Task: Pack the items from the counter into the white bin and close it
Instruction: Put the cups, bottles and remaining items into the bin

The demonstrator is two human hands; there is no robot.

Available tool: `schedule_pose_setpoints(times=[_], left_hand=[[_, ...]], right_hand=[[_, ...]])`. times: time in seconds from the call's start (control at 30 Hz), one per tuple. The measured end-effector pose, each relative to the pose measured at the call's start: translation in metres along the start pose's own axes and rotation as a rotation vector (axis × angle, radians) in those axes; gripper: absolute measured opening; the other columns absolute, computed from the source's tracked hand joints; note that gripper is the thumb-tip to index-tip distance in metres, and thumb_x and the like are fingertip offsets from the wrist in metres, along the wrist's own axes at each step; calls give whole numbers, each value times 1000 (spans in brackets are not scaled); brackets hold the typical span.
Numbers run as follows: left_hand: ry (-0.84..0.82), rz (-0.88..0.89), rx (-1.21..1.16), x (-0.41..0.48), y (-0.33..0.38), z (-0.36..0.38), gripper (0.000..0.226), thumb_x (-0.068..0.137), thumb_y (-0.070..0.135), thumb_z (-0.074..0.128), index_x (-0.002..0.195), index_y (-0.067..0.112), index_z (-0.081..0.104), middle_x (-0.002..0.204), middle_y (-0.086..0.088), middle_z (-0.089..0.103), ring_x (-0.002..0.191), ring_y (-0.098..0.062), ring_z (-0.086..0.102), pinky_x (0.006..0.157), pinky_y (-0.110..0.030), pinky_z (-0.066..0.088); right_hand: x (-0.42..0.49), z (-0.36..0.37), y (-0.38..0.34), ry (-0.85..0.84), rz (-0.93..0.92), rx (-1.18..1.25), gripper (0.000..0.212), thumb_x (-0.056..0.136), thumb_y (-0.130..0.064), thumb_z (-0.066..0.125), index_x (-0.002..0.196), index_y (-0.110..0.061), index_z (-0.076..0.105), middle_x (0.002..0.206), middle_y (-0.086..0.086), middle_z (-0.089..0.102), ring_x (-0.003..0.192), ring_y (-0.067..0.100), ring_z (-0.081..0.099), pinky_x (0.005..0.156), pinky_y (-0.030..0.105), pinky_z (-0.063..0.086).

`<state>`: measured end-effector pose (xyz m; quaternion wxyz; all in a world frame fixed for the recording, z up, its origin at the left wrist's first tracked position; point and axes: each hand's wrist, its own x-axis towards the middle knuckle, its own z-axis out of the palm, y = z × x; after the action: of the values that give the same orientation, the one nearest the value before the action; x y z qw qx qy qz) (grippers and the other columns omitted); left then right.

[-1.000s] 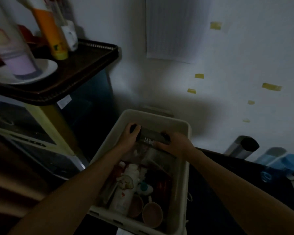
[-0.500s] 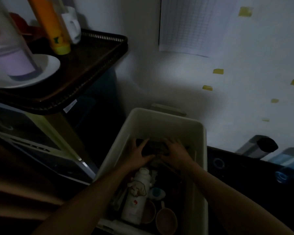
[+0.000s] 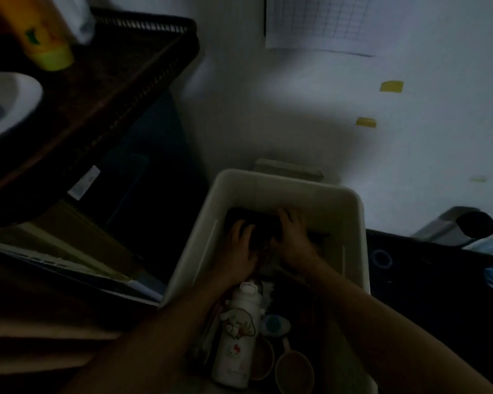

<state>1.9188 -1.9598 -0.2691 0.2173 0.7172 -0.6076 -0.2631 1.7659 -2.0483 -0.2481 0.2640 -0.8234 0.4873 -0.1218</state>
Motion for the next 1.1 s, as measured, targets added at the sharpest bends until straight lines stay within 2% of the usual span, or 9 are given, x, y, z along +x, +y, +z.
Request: schedule_pose_setpoints(times=[0.17, 0.33, 0.43, 0.53, 0.6, 0.7, 0.83, 1.0, 1.1], left_hand=[[-66, 47, -2, 4, -6, 10, 75, 99, 26, 49, 156, 22, 1, 162, -5, -17, 150, -24, -11, 122, -45, 8], [-73, 14, -24, 10, -7, 12, 75, 97, 30, 50, 156, 25, 4, 162, -3, -16, 150, -24, -5, 122, -45, 14], [-122, -11, -48, 11, -11, 9, 75, 98, 33, 50, 155, 31, 2, 161, 4, -19, 150, -22, -1, 121, -42, 18], [-148, -30, -4, 13, -8, 2, 76, 97, 37, 51, 156, 30, 4, 162, 4, -16, 151, -23, -1, 121, -43, 19], [-158, -66, 11, 13, -3, -4, 77, 96, 41, 51, 156, 29, 5, 162, 2, -15, 151, -23, -2, 121, -44, 17], [-154, -89, 18, 5, 4, -10, 78, 96, 44, 50, 156, 27, 3, 163, -1, -15, 150, -24, -6, 122, -46, 12], [-147, -57, -26, -5, 15, -15, 78, 95, 46, 48, 156, 24, 4, 163, -1, -12, 150, -24, -13, 122, -44, 3], [-94, 74, -17, -8, 41, -17, 69, 98, 40, 48, 156, 21, 14, 163, 0, 7, 151, -22, 1, 120, -35, 4], [-55, 159, -157, -12, 68, -24, 60, 97, 26, 51, 152, 23, 28, 158, 1, 27, 145, -17, 25, 121, -40, 22]], right_hand=[[-14, 11, 1, 186, 237, 231, 79, 90, -16, 62, 153, -9, 14, 156, 15, 12, 144, 33, 16, 117, 41, 21], [-20, 8, 0, 297, 313, 433, 65, 84, -8, 66, 139, -5, 32, 139, 16, 37, 127, 30, 40, 104, 28, 30], [-23, 9, -4, 288, 337, 490, 51, 84, -7, 64, 129, -3, 40, 128, 16, 48, 119, 32, 49, 99, 30, 39], [-30, 3, -8, 249, 236, 537, 62, 86, -6, 63, 141, -6, 34, 137, 14, 45, 128, 27, 45, 104, 26, 35], [-35, -1, -8, 215, 163, 483, 70, 85, -3, 63, 146, -6, 29, 141, 15, 42, 133, 28, 40, 113, 34, 33], [-47, -5, -12, 167, 217, 452, 83, 84, -6, 63, 152, -14, 17, 143, 14, 40, 131, 30, 42, 111, 43, 37], [-61, -10, -18, 101, 207, 477, 84, 86, -12, 63, 153, -14, 12, 149, 10, 32, 135, 26, 36, 111, 31, 32], [-70, -30, -23, 157, 65, 447, 70, 87, -10, 61, 148, -15, 27, 145, 6, 36, 132, 17, 39, 107, 21, 29], [-75, -52, -19, 188, 21, 413, 68, 89, -12, 57, 148, -17, 26, 147, 6, 37, 133, 18, 40, 106, 22, 29]])
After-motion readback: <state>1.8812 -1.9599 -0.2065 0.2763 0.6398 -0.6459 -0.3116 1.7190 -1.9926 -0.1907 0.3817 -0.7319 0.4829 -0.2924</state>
